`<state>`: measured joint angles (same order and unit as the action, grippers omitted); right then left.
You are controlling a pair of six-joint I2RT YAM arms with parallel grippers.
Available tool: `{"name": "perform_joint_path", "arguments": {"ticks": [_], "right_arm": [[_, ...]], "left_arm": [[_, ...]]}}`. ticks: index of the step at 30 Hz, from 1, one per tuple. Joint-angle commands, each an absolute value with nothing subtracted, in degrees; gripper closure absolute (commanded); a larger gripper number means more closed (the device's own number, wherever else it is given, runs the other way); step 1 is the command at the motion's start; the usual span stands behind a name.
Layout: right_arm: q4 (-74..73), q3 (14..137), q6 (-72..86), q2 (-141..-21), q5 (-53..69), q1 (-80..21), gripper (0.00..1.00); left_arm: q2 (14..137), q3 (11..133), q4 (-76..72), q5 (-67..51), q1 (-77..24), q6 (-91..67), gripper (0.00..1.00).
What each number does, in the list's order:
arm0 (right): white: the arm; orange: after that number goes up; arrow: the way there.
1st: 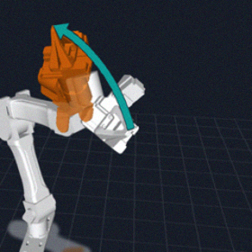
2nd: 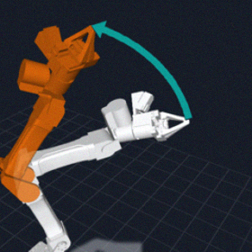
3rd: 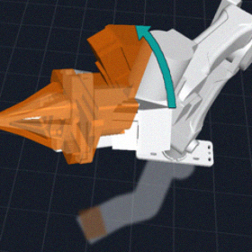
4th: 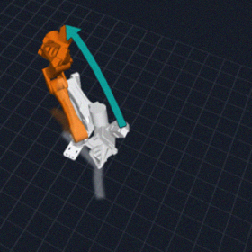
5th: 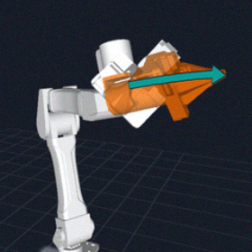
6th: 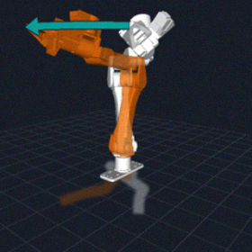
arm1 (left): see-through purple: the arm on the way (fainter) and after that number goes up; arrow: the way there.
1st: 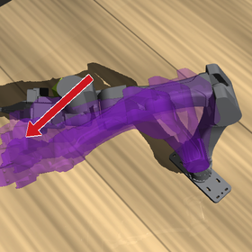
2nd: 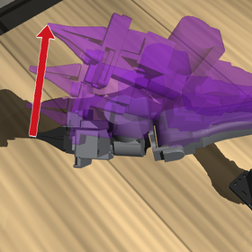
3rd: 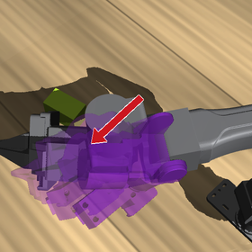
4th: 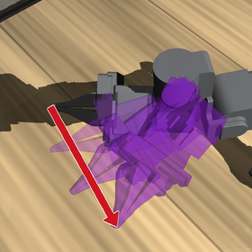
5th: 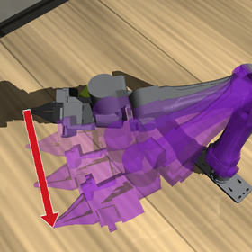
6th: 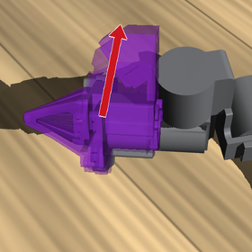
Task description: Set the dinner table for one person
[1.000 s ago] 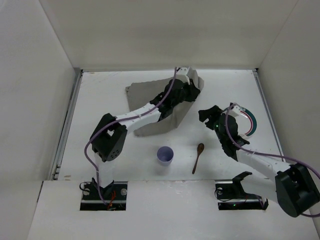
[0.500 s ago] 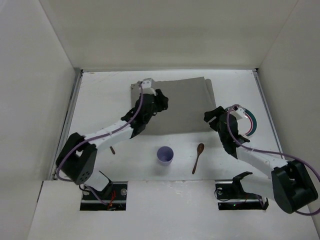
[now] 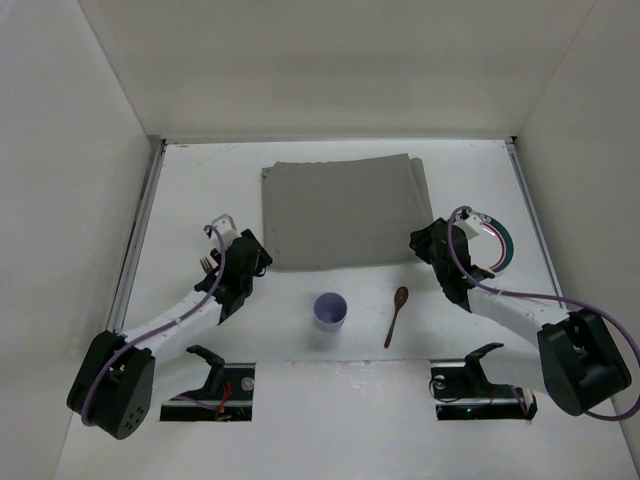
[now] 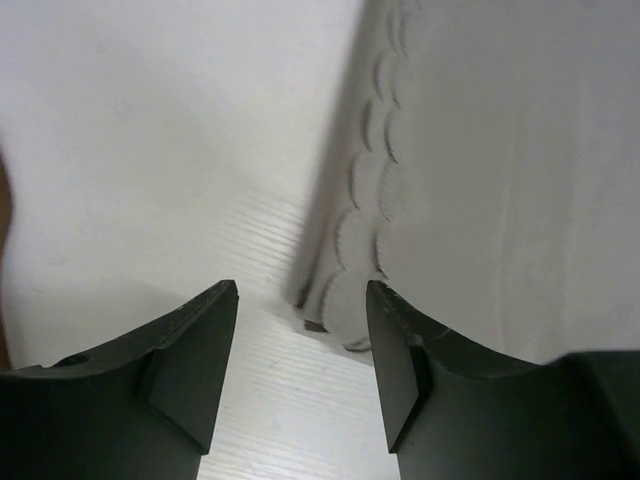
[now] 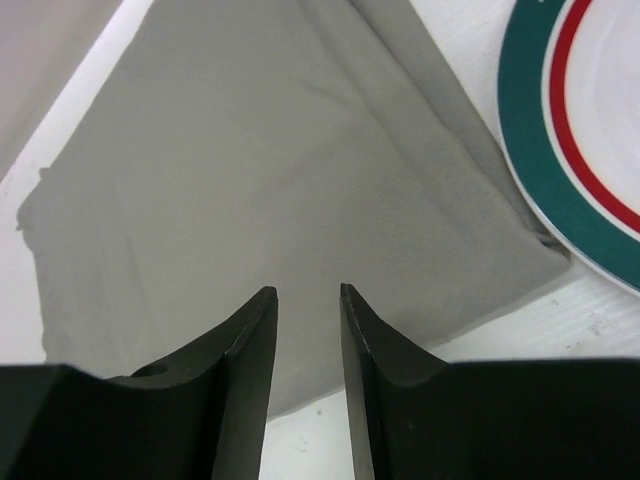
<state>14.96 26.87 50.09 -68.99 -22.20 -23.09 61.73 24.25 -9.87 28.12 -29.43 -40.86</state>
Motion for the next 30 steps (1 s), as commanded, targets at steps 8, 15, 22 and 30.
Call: {"name": "perform_joint_path", "arguments": {"ticks": [8, 15, 22, 30], "right_arm": [[19.07, 28.65, 48.25, -69.43, -22.33, -24.21, 0.39], [20.48, 28.83, 47.90, -69.78, -20.66, -24.30, 0.39], [20.83, 29.27, 47.29, -70.40, -19.78, -24.65, 0.38], [19.78, 30.23, 46.76, -72.33, -19.51, -24.56, 0.32]], "left_arm": [[73.55, 25.31, -14.85, 19.69, -27.64, -42.45, 0.47], [77.78, 25.40, -19.68, 19.77, -26.94, -44.38, 0.67], [73.31, 21.98, -20.56, 21.00, -22.55, -47.11, 0.94], [68.65, 18.90, -20.39, 23.47, -18.77, -48.16, 0.98]]}}
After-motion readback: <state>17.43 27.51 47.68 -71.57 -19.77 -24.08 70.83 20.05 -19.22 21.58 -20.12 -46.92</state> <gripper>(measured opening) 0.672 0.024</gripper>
